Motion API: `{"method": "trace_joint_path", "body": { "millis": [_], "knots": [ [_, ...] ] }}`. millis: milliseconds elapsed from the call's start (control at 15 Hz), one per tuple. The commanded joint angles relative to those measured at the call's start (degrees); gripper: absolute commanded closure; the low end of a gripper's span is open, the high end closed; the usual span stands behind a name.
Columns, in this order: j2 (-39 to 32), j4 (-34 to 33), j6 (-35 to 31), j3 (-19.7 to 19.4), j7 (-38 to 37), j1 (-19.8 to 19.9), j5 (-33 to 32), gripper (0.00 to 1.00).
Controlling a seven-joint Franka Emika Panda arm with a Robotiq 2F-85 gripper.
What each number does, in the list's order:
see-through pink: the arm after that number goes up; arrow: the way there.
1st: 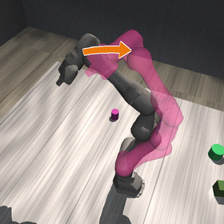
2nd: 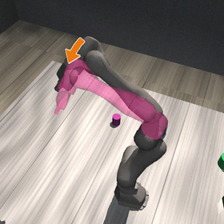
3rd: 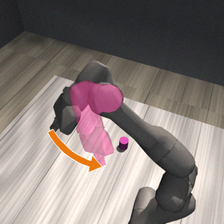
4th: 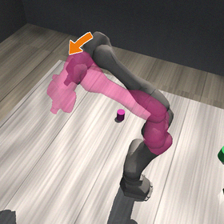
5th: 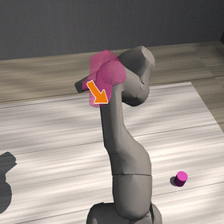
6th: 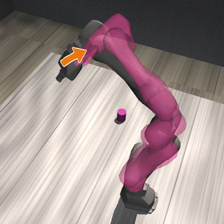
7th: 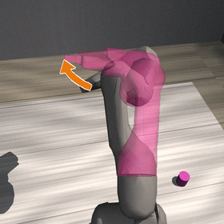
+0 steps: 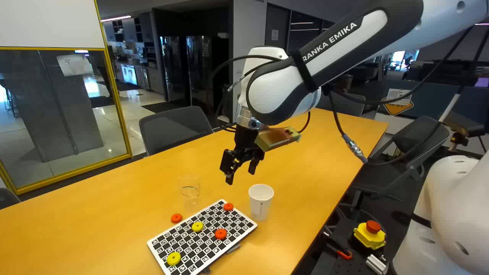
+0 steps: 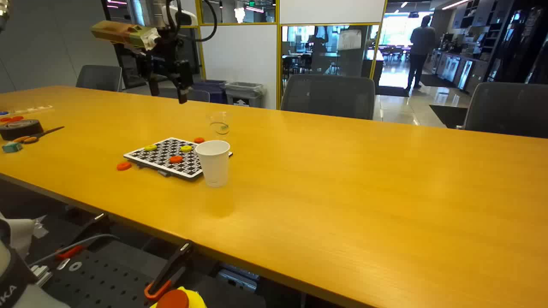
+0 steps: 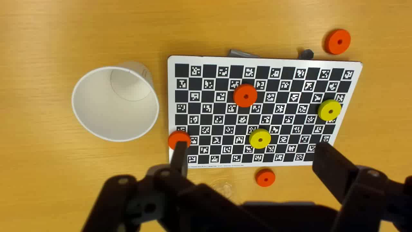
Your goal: Put one round orange block in the clear cup then put a round yellow block in the white cup, then put two round orange blocks in the clear cup and put the last round yellow block in the white cup
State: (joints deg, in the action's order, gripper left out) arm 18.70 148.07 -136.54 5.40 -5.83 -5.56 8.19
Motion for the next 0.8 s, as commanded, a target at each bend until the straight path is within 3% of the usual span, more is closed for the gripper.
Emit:
{"method": "trace_joint_path", "body": {
  "millis": [0, 333, 733],
  "knots": [
    [0.04, -0.37, 0.11, -0.08, -0.02, -0.05, -0.05, 0.00],
    [0.19, -0.99, 0.12, -0.08, -0.02, -0.05, -0.05, 0.00],
    [-7.81, -6.01, 0.35, 0.41, -0.80, 0.52, -2.00, 0.00]
  ]
}}
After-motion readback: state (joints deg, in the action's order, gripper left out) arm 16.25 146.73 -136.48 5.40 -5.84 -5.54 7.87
